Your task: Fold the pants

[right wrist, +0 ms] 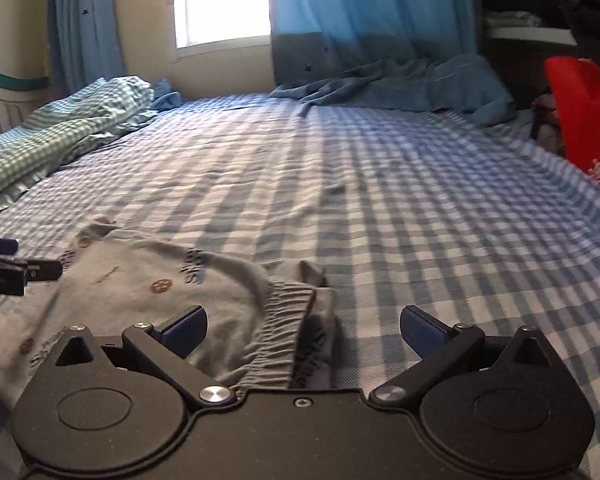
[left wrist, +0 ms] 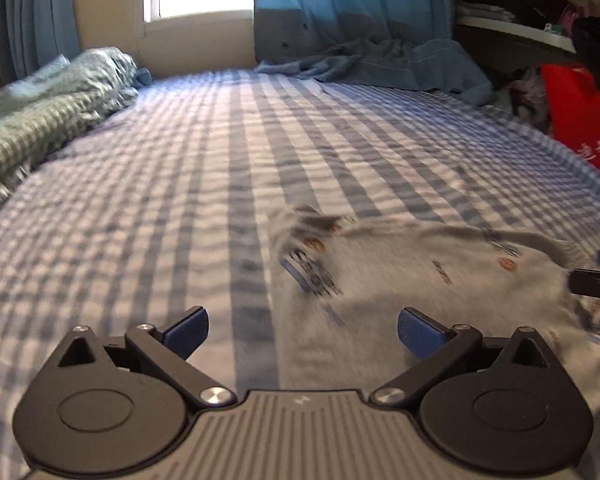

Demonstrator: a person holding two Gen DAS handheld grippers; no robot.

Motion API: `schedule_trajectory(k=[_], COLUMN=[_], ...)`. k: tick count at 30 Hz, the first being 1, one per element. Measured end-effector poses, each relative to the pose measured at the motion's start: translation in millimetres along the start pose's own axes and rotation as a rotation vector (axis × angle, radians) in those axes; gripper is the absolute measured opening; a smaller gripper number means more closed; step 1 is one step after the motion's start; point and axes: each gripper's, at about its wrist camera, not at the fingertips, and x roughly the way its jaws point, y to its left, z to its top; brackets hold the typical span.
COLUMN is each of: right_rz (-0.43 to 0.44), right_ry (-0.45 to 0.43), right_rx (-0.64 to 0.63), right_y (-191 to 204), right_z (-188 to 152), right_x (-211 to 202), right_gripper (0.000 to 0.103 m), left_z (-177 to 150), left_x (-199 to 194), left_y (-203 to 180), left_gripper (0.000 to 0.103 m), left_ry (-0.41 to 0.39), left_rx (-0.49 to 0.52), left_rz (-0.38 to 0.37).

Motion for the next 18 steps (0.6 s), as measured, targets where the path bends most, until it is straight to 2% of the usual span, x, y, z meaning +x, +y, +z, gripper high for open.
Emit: schedule_trajectory(k=[2,3,6,11,18], right_rz=[0.013,0.003,-0.022,0.007,0.161], right_ry=[0.028,0.037,0.051,0.059,0.073], right_rx=[0.009,0.008,-0.008,-0.002,0.058], right_y=[-3.0,-4.2,-4.6,-8.4,-26.6], right_z=[0.6,0.8,-1.4,-3.1,3.8], right_x=[1.8,2.5,3.8,9.1,36.7], right_gripper=[0.102,0.102,0.102,0.102,0.102], left_z=[-15.9,-21.7,-34.9,-31.1,-17.2], left_x=[-3.0,-3.2,-9.6,-9.2,-0.7], left_y=[6.2,7.7,5.0,6.9,10.9], left_gripper=[0.103,0.103,0.103,0.103,0.103], left_ry=[0.041,0.053,0.004,0.029,0.07], left_rx=[-0.069,-0.09,-0.051,-0.069,-0.087], left_rz=[-0.067,-0.072,-0.037,-0.026,-0.012])
